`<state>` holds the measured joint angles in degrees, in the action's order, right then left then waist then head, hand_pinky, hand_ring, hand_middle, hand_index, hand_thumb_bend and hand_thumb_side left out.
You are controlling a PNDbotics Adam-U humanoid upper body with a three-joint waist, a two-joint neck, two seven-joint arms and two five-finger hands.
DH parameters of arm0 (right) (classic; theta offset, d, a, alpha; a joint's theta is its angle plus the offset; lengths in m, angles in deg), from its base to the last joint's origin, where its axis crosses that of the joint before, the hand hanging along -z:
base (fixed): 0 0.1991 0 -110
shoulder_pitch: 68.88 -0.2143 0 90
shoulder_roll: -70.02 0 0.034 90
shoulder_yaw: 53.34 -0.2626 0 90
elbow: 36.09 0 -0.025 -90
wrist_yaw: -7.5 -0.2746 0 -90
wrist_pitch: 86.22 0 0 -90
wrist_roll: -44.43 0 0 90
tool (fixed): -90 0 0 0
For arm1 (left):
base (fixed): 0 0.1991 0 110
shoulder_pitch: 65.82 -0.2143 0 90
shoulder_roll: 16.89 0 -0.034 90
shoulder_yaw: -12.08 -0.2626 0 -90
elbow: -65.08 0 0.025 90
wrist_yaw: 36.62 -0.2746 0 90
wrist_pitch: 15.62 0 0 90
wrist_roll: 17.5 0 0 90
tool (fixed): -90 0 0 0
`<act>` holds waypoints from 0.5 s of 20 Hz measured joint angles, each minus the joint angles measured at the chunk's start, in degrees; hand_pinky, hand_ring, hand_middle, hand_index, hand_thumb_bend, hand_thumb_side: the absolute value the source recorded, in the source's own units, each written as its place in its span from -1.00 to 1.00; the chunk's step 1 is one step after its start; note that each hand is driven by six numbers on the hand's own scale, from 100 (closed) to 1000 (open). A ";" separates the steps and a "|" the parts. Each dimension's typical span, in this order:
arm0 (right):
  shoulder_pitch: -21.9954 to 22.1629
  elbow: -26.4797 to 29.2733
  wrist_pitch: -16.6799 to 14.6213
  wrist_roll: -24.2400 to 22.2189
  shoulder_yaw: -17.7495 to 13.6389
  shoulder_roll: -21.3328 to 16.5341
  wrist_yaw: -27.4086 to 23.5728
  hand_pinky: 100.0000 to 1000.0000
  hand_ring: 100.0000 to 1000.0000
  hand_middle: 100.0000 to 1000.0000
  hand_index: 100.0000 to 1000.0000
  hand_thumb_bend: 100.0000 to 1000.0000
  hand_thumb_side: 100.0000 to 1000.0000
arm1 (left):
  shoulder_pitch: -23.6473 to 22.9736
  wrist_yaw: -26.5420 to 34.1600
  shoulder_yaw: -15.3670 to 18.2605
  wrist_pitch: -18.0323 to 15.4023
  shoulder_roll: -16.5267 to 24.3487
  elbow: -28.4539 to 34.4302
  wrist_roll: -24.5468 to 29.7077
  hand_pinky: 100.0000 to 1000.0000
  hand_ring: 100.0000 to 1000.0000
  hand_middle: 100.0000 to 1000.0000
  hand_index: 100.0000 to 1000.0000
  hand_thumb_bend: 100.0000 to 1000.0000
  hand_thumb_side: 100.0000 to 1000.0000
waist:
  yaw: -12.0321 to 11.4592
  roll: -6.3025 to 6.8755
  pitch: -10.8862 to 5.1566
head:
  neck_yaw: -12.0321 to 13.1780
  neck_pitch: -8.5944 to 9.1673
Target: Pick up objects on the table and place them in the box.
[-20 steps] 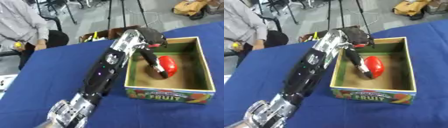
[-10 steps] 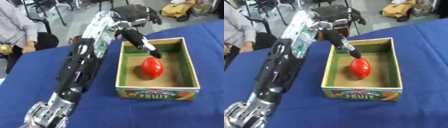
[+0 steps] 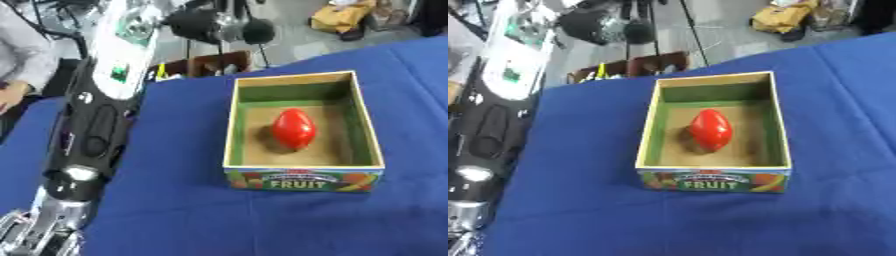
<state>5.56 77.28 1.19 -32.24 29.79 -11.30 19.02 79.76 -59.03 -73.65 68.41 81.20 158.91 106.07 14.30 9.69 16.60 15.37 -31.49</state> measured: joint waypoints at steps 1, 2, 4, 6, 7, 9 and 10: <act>0.05 0.00 -0.02 0.21 -0.18 -0.02 0.00 -0.72 -1.00 -0.70 -0.27 -0.90 0.32 | -1.29 1.88 0.77 1.44 0.99 1.15 -1.84 -0.51 -0.10 0.14 0.63 0.30 1.00 | -0.56 -0.24 -0.09 | -0.36 -0.23; 0.22 0.00 -0.01 0.45 -0.35 -0.11 0.00 -0.72 -1.00 -0.70 -0.27 -0.91 0.32 | -2.79 3.65 1.64 2.87 1.97 2.21 -4.17 -0.52 -0.10 0.13 0.63 0.25 1.00 | -1.13 -0.52 -0.18 | -0.65 -0.39; 0.48 0.00 -0.09 1.07 -0.76 -0.33 0.00 -0.72 -1.00 -0.70 -0.26 -0.92 0.33 | -6.26 7.25 3.25 5.34 3.91 4.59 -9.94 -0.54 -0.10 0.13 0.62 -0.03 1.00 | -2.13 -1.25 -0.35 | -1.08 -0.80; 0.50 0.00 -0.28 1.83 -1.22 -0.47 0.00 -0.71 -1.00 -0.69 -0.26 -0.94 0.33 | -10.35 11.30 4.30 6.77 5.70 7.13 -16.57 -0.47 -0.07 0.16 0.64 -0.25 1.00 | -3.01 -1.98 -0.42 | -1.48 -1.19; 0.50 0.00 -0.39 2.22 -1.35 -0.49 0.00 -0.71 -1.00 -0.69 -0.26 -0.95 0.33 | -12.66 13.37 4.58 6.86 6.50 8.52 -20.09 -0.47 -0.07 0.15 0.62 -0.41 1.00 | -3.44 -2.28 -0.42 | -1.71 -1.22; 0.50 0.00 -0.66 2.94 -1.69 -0.56 -0.01 -0.71 -0.99 -0.68 -0.26 -0.92 0.33 | -17.48 17.38 4.79 5.85 7.77 11.21 -27.16 -0.46 -0.07 0.14 0.61 -0.64 1.00 | -4.23 -2.88 -0.42 | -2.18 -1.23; 0.50 0.00 -0.80 3.28 -1.86 -0.59 -0.02 -0.71 -0.99 -0.68 -0.26 -0.97 0.34 | -19.82 19.23 4.79 4.99 8.08 12.50 -30.50 -0.46 -0.07 0.14 0.61 -0.65 1.00 | -4.56 -3.23 -0.42 | -2.40 -1.23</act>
